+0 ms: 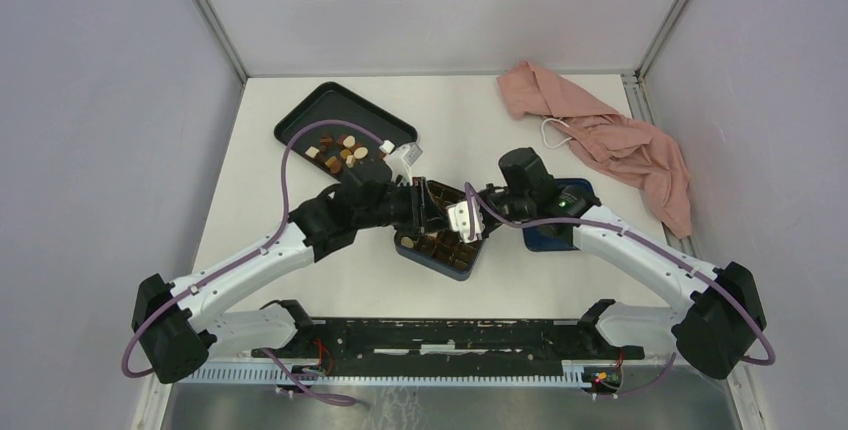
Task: Pack the chocolate
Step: Adjust the clamp.
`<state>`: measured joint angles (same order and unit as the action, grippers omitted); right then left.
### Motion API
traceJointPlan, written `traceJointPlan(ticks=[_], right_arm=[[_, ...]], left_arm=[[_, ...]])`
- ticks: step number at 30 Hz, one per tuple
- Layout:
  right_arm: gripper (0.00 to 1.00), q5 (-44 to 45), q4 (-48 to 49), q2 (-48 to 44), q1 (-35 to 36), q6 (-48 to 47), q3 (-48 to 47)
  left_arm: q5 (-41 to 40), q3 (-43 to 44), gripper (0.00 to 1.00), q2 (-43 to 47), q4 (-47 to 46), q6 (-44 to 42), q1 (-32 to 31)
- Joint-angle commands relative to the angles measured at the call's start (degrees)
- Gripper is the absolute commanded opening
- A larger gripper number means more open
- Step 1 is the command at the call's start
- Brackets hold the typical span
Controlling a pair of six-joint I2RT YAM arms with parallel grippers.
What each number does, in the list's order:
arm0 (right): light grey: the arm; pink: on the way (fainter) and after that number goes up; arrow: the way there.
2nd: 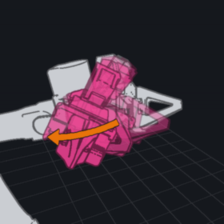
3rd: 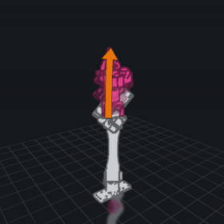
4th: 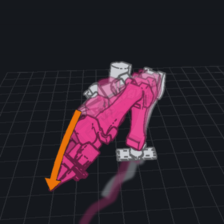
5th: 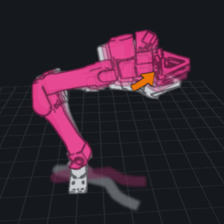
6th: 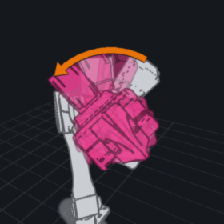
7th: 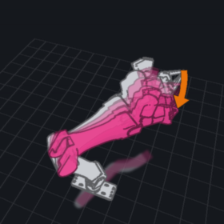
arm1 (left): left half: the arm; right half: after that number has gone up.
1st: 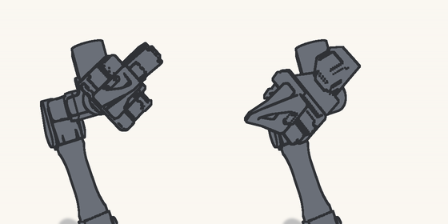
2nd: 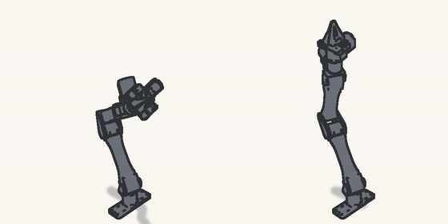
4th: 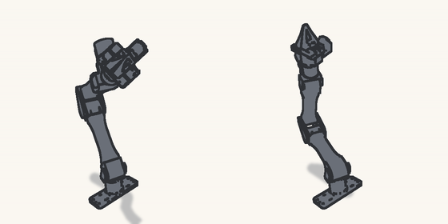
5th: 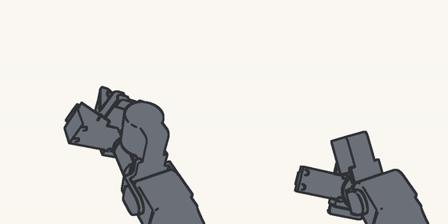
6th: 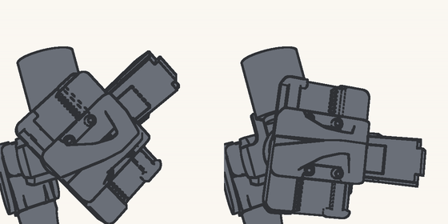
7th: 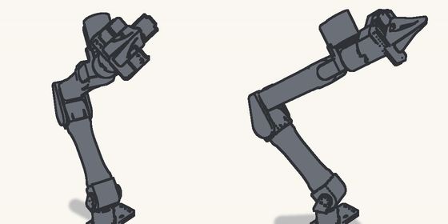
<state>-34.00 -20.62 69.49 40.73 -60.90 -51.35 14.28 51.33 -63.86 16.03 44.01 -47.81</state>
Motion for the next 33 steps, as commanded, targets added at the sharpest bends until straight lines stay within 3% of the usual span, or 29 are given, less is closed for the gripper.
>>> traceJointPlan(ticks=[1, 4, 7, 17, 23, 28, 33], right_arm=[[0.08, -0.88, -1.05, -0.48, 0.62, -1.97, -2.88], [0.05, -0.39, -3.11, -0.64, 0.58, -4.86, -3.93], [0.05, -0.16, -5.91, -0.76, 0.51, -9.29, -5.25], [0.11, -2.95, -14.55, 0.19, 0.66, -19.39, -9.11], [0.13, -1.70, -20.46, 2.88, 1.54, -19.77, -13.15], [0.13, 0.81, -19.87, 4.08, 3.00, -17.41, -13.92], [0.13, 5.32, -13.49, 2.83, 5.74, -15.40, -10.28]], left_arm=[[3.24, 0.48, 0.44, 0.97, -5.06, 3.66, 0.48], [7.46, -0.55, 0.61, 1.04, -6.37, 5.02, 1.45], [13.17, -1.47, 0.67, 1.27, -7.26, 6.17, 3.05], [19.71, -0.17, 0.63, 0.03, -3.92, 1.78, 3.48], [18.92, 1.52, 0.62, -1.49, -0.70, -3.09, 3.36], [16.60, 1.20, 0.58, -2.62, 1.30, -6.10, 3.29], [13.21, -0.70, 0.55, 0.62, -0.42, -3.33, 3.35]])
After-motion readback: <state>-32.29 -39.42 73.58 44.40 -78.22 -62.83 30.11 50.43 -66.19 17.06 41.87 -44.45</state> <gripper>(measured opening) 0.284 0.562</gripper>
